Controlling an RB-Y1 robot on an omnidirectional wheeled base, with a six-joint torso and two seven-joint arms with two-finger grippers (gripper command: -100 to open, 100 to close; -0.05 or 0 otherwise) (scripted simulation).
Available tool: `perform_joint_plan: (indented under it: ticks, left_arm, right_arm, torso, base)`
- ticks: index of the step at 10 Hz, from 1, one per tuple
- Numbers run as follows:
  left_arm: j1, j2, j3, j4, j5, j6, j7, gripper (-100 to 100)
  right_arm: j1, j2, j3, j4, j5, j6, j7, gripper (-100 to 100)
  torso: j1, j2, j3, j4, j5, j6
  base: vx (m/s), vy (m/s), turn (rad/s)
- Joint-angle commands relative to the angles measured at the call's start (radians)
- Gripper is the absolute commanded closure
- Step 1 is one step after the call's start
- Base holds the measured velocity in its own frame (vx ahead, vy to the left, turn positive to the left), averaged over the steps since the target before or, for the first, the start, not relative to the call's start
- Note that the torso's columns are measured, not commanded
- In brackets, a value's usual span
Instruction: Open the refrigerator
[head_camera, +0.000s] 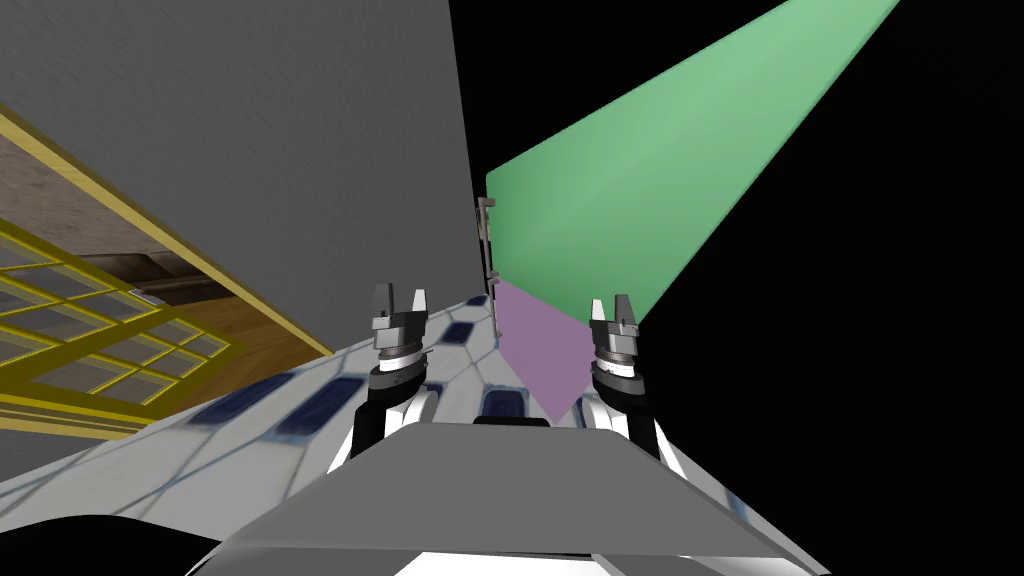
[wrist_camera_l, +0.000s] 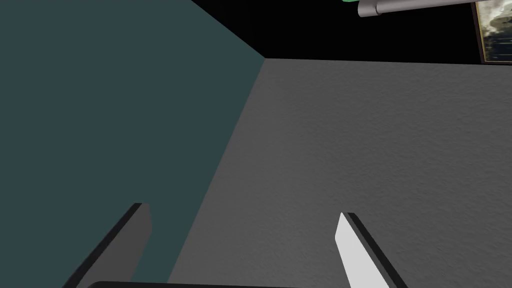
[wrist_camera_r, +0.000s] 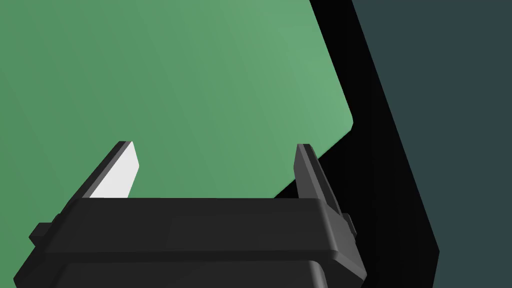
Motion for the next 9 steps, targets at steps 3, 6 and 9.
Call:
perform_joint_plan:
  ticks: [3,6,9]
  left_arm:
    - [0.000,0.000,0.000,0.000,0.000,0.000,0.000,0]
    - [0.000,0.000,0.000,0.000,0.000,0.000,0.000,0]
    - [0.000,0.000,0.000,0.000,0.000,0.000,0.000,0]
  right_arm:
    - [0.000,0.000,0.000,0.000,0.000,0.000,0.000,0]
    - [0.000,0.000,0.000,0.000,0.000,0.000,0.000,0]
    - [0.000,0.000,0.000,0.000,0.000,0.000,0.000,0]
  torso:
    - [0.000,0.175,-0.351,0.176,0.000,0.000]
    - [0.000,0.396,-0.792,0.396,0.000,0.000]
    - [0.000,0.618,-1.234,0.617,0.000,0.000]
  base:
    - [0.000,0.000,0.000]
    - [0.000,0.000,0.000]
    - [0.000,0.000,0.000]
